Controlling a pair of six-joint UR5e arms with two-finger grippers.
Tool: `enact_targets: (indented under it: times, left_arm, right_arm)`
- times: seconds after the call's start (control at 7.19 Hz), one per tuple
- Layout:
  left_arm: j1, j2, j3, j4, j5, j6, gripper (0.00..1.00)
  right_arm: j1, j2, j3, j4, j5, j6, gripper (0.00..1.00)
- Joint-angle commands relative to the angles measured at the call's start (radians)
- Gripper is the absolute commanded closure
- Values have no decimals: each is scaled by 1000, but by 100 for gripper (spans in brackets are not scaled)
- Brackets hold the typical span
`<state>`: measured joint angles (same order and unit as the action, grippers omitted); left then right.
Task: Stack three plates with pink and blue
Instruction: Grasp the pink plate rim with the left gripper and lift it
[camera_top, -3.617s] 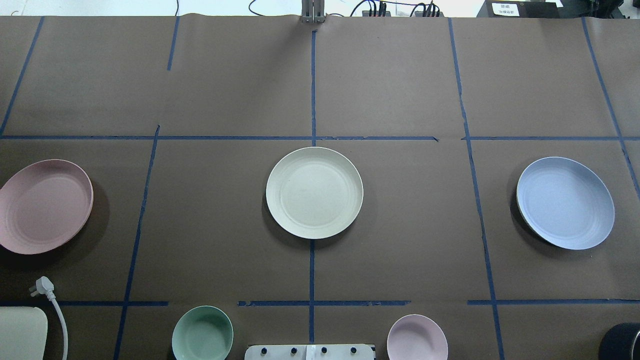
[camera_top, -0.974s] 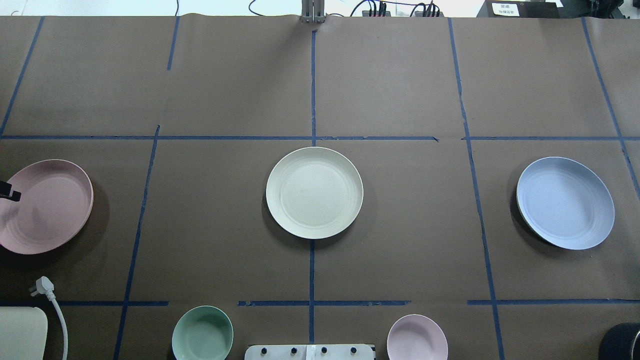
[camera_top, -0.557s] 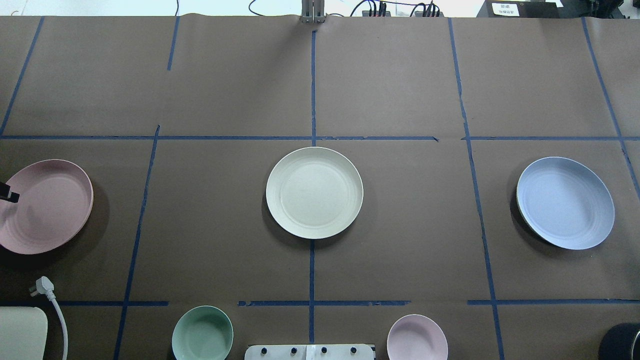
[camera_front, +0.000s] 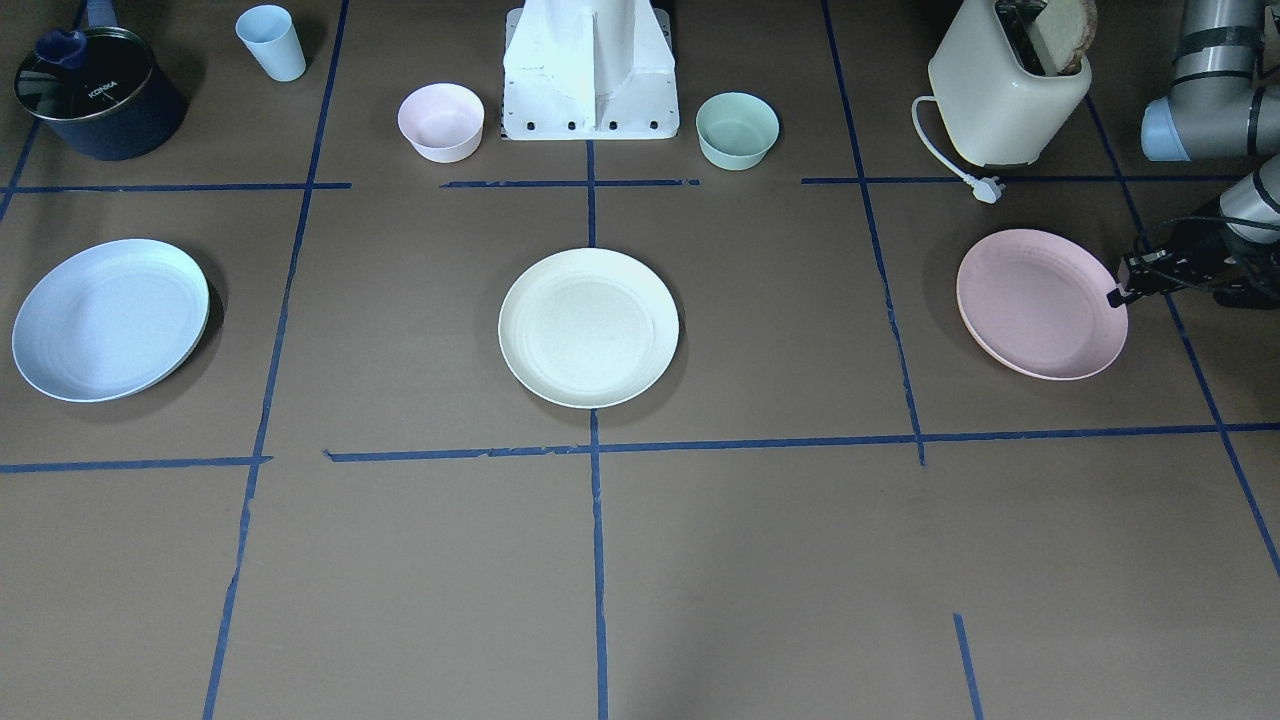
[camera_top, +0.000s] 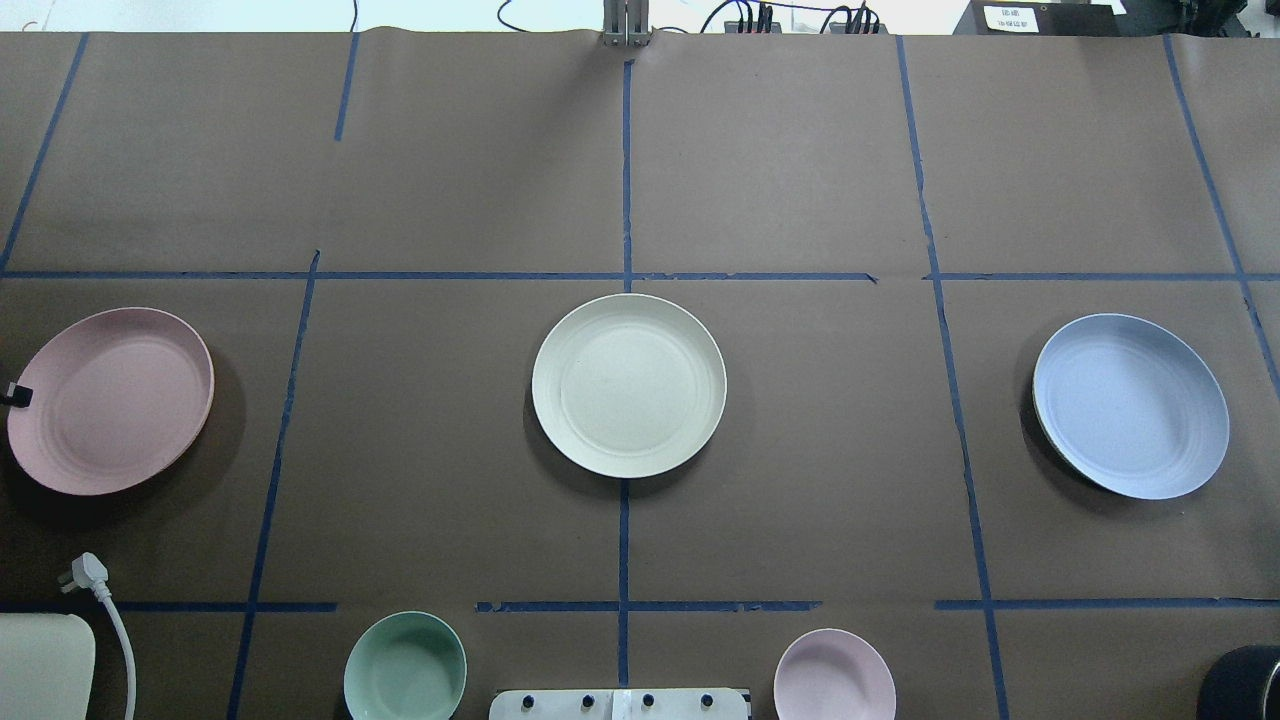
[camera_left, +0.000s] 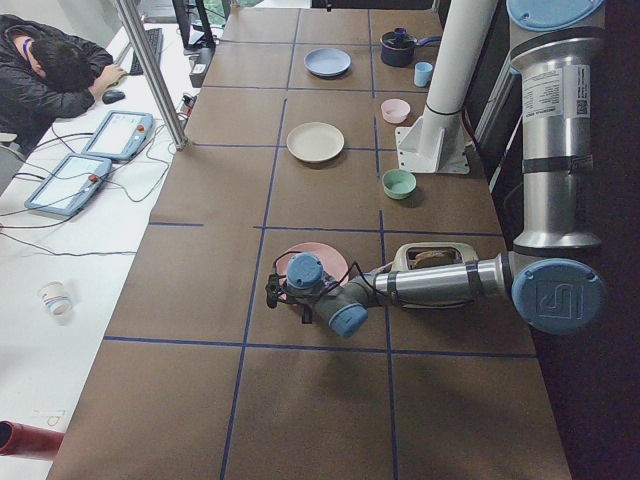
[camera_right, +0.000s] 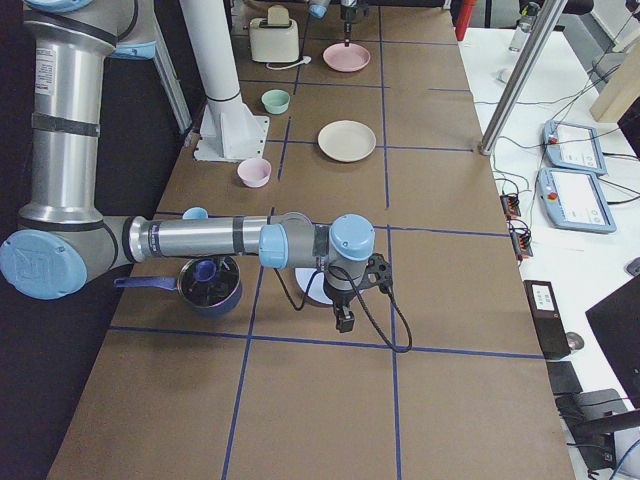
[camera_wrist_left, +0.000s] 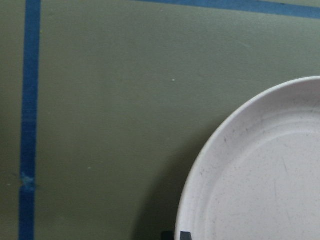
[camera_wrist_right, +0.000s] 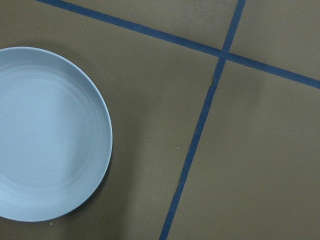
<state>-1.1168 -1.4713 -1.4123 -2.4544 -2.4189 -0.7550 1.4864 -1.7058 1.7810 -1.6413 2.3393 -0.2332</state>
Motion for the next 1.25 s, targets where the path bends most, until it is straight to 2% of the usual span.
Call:
enact_targets:
  times: [0.0,0.14,0.28,0.56,0.83,1.11]
  left_arm:
    - [-1,-39,-63,2,-121,-94,100]
    - [2,-87,-113,6,-109,-193,100]
    - [52,-160,-132,8,-106,-280,100]
    - [219,-301,-163,26,7,-487,100]
    - [339,-447,-184,137,133,-620,100]
    - [426,-544,-207,291,237,-627,100]
  right_arm:
    - [0,0,0,0,0,0,0]
    - [0,0,0,0,0,2,0]
    - [0,0,0,0,0,0,0]
    - [0,0,0,-2,2,2,0]
    - [0,0,0,-2,0,2,0]
    - [0,0,-3,-2,0,0,0]
